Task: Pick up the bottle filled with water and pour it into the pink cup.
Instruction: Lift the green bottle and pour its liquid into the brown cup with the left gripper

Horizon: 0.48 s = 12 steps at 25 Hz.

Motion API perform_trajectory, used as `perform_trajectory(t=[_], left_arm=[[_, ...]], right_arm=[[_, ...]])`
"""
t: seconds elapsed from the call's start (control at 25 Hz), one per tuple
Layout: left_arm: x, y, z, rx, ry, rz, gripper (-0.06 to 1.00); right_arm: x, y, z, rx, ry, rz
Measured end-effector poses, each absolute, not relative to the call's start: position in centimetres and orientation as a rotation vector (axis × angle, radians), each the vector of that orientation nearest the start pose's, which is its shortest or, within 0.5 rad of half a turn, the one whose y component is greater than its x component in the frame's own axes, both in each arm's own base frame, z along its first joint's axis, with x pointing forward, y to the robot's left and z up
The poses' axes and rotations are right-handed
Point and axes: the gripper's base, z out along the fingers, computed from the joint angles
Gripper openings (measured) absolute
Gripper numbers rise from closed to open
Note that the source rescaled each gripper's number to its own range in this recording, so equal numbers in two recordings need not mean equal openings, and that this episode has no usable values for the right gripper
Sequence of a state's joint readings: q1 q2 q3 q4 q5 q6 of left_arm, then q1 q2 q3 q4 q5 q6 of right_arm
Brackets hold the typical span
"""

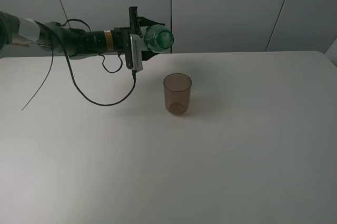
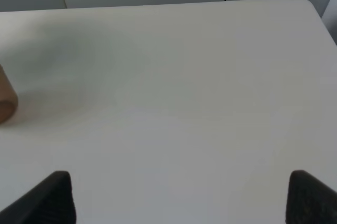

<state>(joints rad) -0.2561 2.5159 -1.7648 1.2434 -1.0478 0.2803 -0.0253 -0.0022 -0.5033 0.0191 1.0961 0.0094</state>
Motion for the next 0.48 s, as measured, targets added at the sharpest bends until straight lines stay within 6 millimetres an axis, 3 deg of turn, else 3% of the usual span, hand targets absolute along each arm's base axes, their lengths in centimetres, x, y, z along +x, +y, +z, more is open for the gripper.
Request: perform_trajectory(t=[0.48], left_arm=[[47.60,-21.01,10.92,1.613,0.511,0.054,0.00]], right_arm=[[-0.71,0.17,27.53,0.035,2.074,0.013]])
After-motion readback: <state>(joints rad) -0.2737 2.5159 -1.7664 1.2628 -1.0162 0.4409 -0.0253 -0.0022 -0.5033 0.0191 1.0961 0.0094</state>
